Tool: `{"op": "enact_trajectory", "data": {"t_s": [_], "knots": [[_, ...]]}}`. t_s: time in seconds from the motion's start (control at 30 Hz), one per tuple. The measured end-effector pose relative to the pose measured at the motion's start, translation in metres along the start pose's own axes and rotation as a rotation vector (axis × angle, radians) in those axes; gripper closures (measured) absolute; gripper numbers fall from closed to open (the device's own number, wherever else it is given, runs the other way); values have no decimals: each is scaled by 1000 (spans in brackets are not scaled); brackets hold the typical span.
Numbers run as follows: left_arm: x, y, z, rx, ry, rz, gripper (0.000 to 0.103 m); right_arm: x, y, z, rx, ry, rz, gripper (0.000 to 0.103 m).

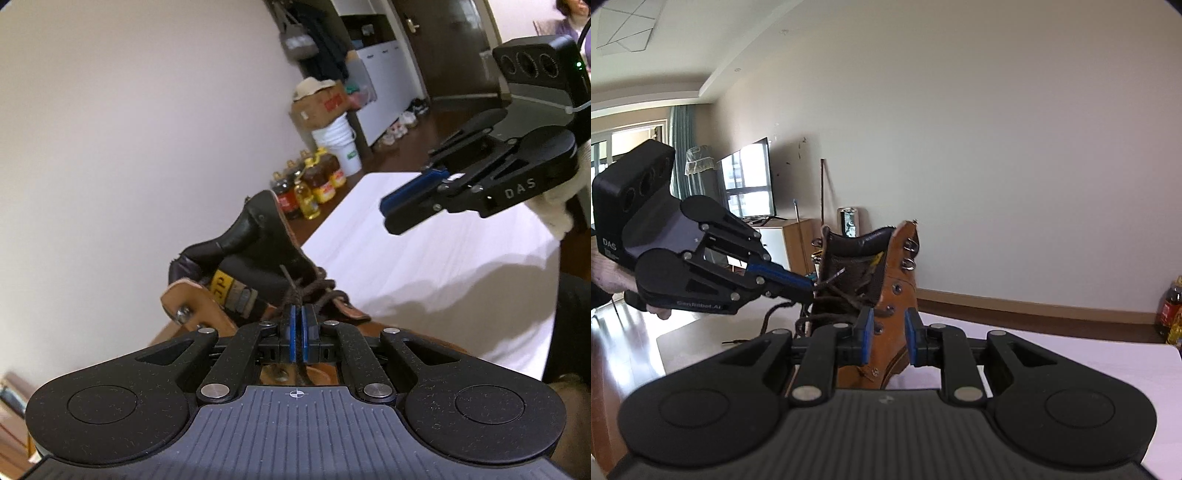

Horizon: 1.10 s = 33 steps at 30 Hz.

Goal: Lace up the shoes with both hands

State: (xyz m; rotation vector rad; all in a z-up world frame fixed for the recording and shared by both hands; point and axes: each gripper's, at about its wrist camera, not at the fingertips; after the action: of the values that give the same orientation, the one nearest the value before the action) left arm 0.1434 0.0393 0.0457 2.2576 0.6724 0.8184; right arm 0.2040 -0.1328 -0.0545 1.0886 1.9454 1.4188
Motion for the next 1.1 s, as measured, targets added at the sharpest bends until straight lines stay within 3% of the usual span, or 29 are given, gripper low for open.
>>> {"op": "enact_trajectory", "data": {"t_s": [0.43,1.1], "knots": [[-3,10,20,52,47,155,99,8,9,2,9,-42,-19,80],[2,5,28,70,47,180,99,8,11,12,23,-64,-11,80]]}}
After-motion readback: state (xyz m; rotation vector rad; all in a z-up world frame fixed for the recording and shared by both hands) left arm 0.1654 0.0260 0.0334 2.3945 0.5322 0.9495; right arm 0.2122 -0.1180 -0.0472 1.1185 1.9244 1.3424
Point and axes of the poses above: each gripper's, at about its wrist camera, not at the fingertips, and z roughly the way its jaws point, x to its left, y to its top, and after that the axes turned 7 degrees about -y, right-handed
